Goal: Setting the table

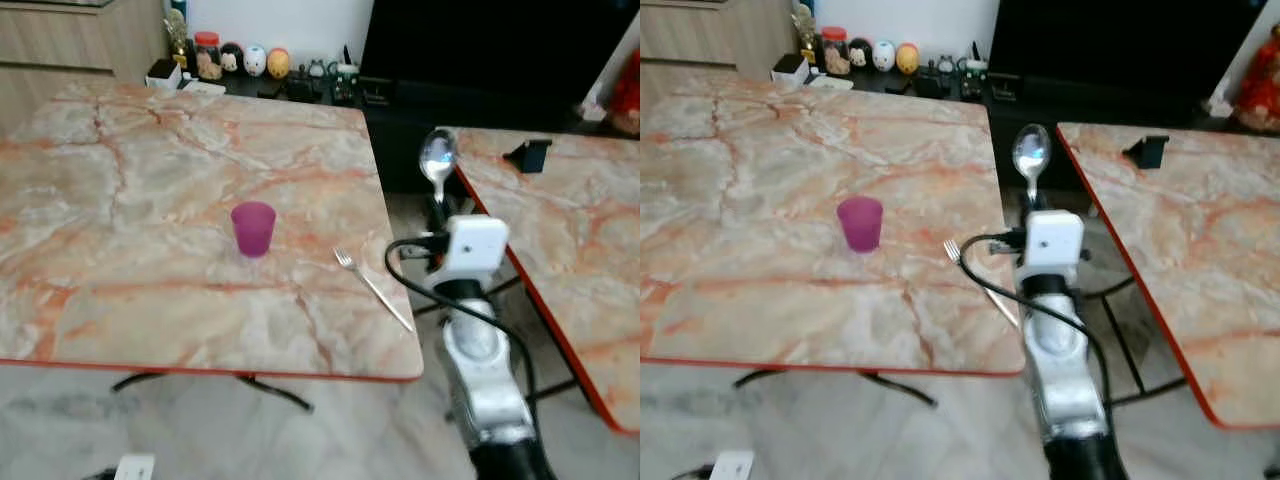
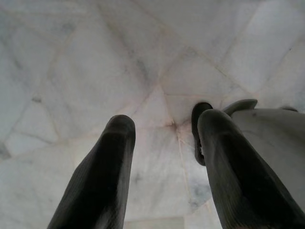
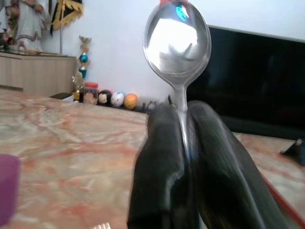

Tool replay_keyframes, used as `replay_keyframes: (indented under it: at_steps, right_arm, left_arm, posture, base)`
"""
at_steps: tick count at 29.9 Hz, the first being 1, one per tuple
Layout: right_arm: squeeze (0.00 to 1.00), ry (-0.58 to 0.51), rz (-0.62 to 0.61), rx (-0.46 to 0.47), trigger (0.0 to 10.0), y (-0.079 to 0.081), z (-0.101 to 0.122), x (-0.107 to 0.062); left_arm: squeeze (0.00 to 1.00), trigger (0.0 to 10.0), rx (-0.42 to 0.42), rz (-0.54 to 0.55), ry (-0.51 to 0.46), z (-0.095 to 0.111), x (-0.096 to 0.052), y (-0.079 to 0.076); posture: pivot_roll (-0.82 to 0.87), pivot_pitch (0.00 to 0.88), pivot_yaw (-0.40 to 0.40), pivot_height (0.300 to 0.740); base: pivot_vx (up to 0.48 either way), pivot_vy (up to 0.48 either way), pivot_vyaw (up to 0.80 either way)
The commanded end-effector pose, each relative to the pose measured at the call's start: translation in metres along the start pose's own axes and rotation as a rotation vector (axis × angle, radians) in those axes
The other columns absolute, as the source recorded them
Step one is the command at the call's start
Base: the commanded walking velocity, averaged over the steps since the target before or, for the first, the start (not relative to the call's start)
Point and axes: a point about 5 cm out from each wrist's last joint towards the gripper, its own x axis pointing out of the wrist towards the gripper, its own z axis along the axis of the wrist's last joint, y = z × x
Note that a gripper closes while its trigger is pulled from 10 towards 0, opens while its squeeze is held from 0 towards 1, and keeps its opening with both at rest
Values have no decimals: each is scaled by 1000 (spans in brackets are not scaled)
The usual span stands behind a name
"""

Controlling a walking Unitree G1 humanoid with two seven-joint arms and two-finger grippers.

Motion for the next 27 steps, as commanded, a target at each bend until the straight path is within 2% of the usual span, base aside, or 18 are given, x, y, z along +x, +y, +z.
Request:
replay_keyframes:
  at_steps: [1, 27]
  right_arm:
    - [0, -14, -27, -20, 10000, -10, 2, 2]
    - [0, -21, -34, -25, 10000, -13, 4, 5]
  left_arm:
    - [0, 10000, 14, -12, 1, -1, 0, -5]
    - [0, 10000, 30, -16, -4, 5, 2, -7]
  posture:
    - [78, 0, -74, 728]
    - [66, 0, -69, 728]
  base:
    - [0, -356, 0]
    - [0, -358, 0]
